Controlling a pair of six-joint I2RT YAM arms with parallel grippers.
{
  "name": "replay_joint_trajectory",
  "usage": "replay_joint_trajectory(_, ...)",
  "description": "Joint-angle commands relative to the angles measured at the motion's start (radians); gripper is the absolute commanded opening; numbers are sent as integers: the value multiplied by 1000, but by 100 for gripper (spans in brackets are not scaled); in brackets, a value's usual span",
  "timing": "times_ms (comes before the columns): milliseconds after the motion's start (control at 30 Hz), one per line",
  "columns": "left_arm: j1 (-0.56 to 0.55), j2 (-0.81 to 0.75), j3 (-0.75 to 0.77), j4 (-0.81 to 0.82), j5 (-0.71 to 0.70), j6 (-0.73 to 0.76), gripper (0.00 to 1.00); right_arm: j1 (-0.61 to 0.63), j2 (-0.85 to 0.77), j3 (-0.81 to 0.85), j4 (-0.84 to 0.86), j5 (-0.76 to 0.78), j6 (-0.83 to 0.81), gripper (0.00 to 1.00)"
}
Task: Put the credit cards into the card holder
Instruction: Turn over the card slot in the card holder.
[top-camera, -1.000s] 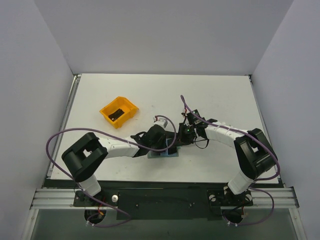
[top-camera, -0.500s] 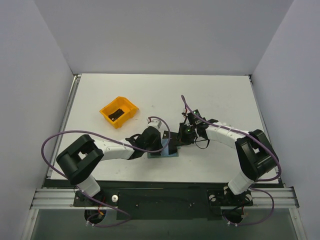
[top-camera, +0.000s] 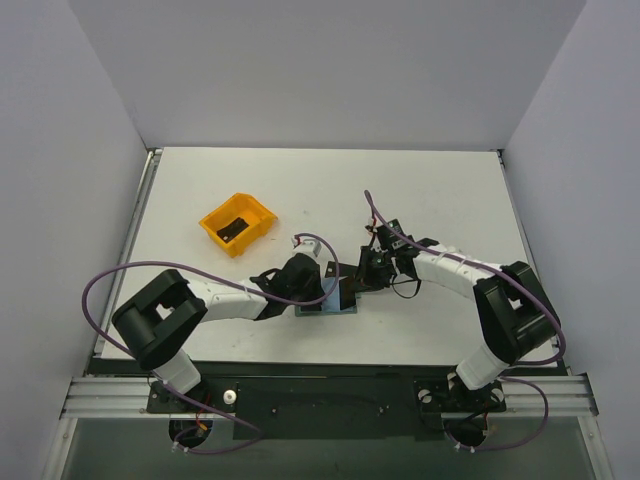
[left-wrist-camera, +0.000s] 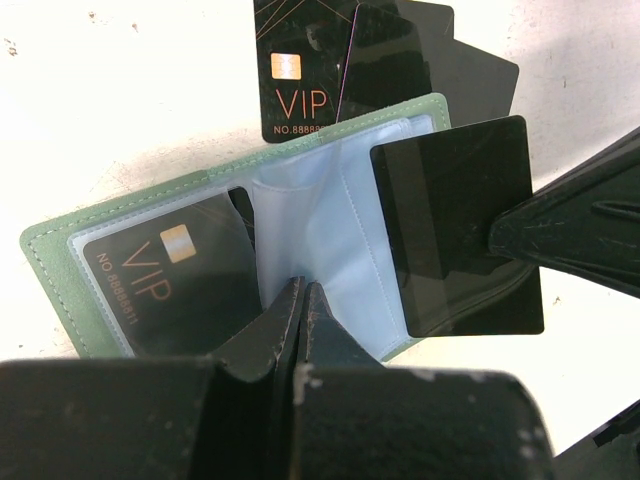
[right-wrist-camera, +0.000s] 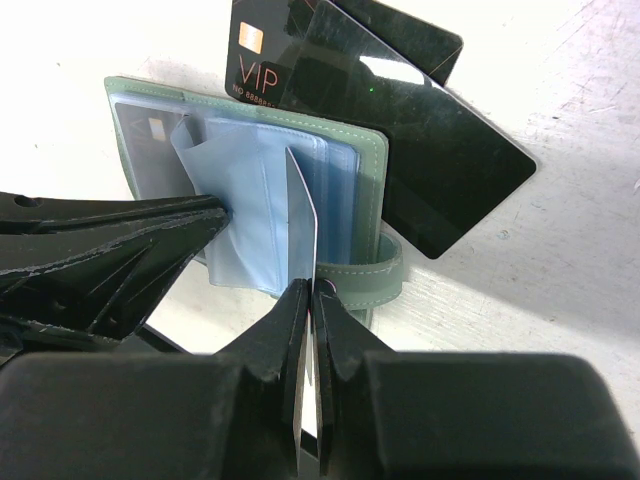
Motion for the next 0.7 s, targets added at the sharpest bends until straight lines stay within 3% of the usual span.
replay_joint_trajectory(0,9,-4,-30,-75,-28,14,0,-6,3,-14,-32,4,-24,0)
replay_joint_trajectory(667,9,-11,-19,-76,-16,9,0,-6,52,-40,111,-126,-10,0)
